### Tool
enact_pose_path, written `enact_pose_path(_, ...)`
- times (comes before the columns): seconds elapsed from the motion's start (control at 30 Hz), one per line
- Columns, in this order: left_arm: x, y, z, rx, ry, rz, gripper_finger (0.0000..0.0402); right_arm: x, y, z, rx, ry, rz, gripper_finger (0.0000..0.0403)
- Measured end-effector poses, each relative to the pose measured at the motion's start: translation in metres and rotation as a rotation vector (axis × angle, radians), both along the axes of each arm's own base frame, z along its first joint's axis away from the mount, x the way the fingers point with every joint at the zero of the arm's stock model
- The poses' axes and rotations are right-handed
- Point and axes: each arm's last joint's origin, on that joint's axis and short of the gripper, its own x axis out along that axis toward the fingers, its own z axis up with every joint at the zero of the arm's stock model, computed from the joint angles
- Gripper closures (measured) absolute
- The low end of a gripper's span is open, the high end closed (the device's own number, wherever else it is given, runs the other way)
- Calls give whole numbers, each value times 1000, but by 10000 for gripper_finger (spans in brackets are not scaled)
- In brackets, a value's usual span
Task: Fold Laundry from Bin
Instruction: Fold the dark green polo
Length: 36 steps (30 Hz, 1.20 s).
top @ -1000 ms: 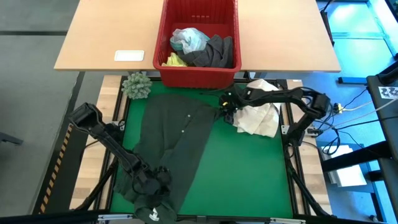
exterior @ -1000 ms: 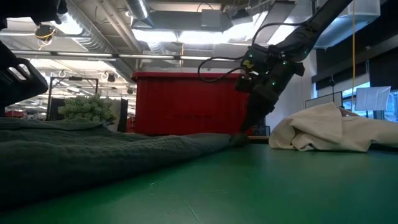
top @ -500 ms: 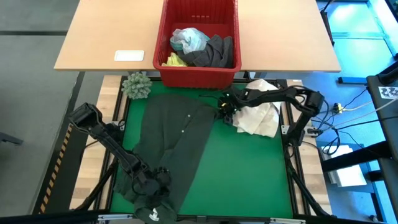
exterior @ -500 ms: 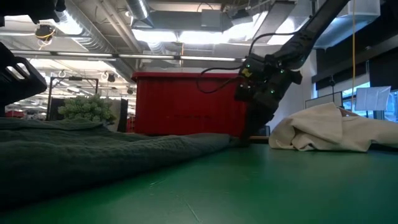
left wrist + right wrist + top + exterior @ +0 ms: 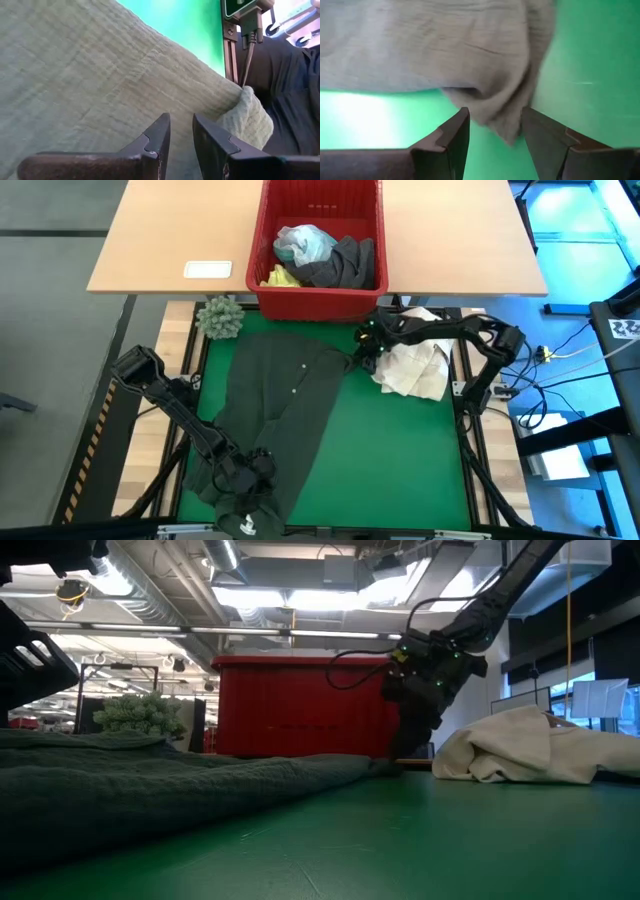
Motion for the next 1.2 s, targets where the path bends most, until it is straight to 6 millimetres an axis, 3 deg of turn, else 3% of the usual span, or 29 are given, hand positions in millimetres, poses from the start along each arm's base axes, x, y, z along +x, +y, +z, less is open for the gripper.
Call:
enact_pose_path(0.33, -2, -2, 0, 2, -2, -7, 324, 7, 14, 0, 43, 10, 15, 224)
enact_pose_path(0.6, -3, -4, 0, 13, -12, -3, 324, 13, 23, -2, -105, 87, -43, 229)
enact_pose_path(0.73, -3, -4, 0, 13, -13, -1, 324, 14, 25, -2, -145, 103, -50, 268)
enact_pose_path(0.93, -4, -4, 0, 14, -14, -2, 324, 14, 25, -2, -159, 100, -24, 383)
enact_pose_path(1.2, -10, -10, 0, 32, -18, -12, 324, 10, 25, -2, -239, 148, -1, 398)
